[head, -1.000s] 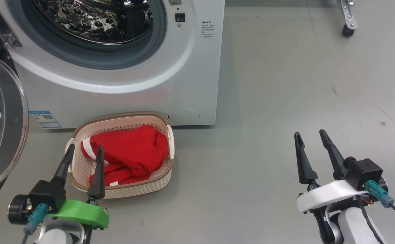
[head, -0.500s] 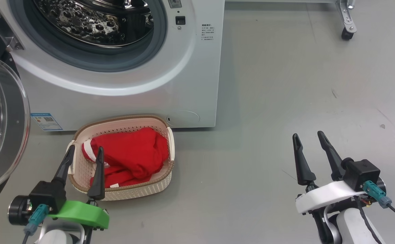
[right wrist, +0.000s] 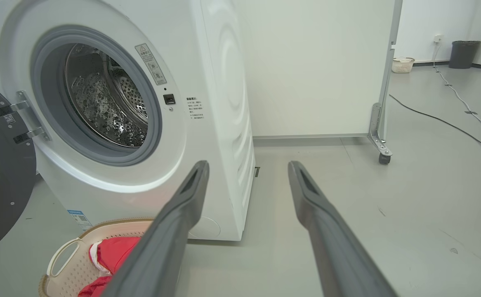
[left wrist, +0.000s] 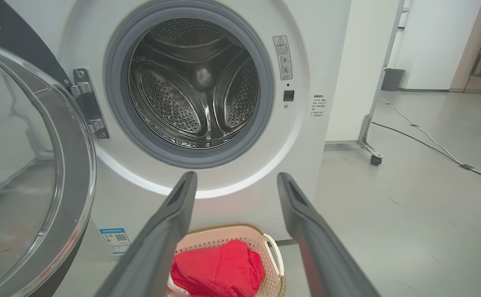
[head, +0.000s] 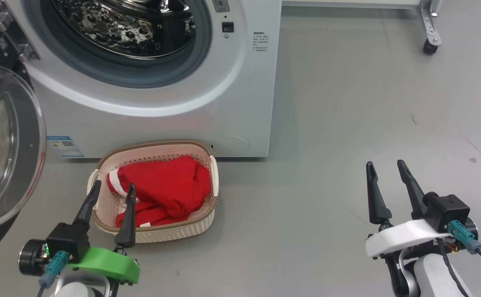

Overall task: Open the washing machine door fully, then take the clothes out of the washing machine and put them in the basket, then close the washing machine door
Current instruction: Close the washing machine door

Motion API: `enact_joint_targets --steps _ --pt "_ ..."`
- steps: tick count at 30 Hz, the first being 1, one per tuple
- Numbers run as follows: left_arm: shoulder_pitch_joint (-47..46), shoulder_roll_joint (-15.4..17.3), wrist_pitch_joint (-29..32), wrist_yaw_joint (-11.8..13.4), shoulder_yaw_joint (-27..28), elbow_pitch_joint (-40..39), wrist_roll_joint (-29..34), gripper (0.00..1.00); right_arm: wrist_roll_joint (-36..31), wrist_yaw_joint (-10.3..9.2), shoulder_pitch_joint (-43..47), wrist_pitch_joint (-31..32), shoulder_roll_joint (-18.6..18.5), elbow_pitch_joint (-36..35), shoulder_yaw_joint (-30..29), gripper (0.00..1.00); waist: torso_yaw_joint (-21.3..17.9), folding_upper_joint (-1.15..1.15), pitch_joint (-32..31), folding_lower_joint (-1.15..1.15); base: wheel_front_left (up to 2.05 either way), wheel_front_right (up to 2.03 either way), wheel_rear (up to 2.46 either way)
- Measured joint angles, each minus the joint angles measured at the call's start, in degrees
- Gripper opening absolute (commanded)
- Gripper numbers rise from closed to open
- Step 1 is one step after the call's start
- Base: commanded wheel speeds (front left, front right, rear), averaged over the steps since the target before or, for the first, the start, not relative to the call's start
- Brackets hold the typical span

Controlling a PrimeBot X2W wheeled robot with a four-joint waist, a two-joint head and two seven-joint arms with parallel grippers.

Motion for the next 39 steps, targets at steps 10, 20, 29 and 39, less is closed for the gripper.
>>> enact_joint_targets --steps 10,20,29,39 --pt "0.0 0.0 0.0 0.0 -0.9 0.3 -0.2 1.0 0.0 0.0 0.2 0.0 -0.3 -0.7 0.3 1.0 4.8 0.0 0.4 0.0 0.0 0.0 0.0" --pt "0.0 0.0 0.0 1.3 -1.0 0.3 -1.2 1.0 0.1 0.0 0.6 0.0 -0.8 -0.9 3.1 1.0 11.7 0.0 0.5 0.0 0.0 0.0 0.0" --pt "0.0 0.0 0.0 1.5 -1.1 0.2 -1.1 1.0 1.0 0.0 0.6 0.0 -0.8 -1.0 5.1 1.0 18.7 0.0 -0.1 0.0 0.0 0.0 0.0" --pt "0.3 0.0 0.0 2.1 -0.8 -0.2 -0.1 1.0 1.6 0.0 0.6 0.0 -0.8 -1.1 6.2 1.0 25.6 0.0 -0.9 0.0 0.0 0.0 0.0"
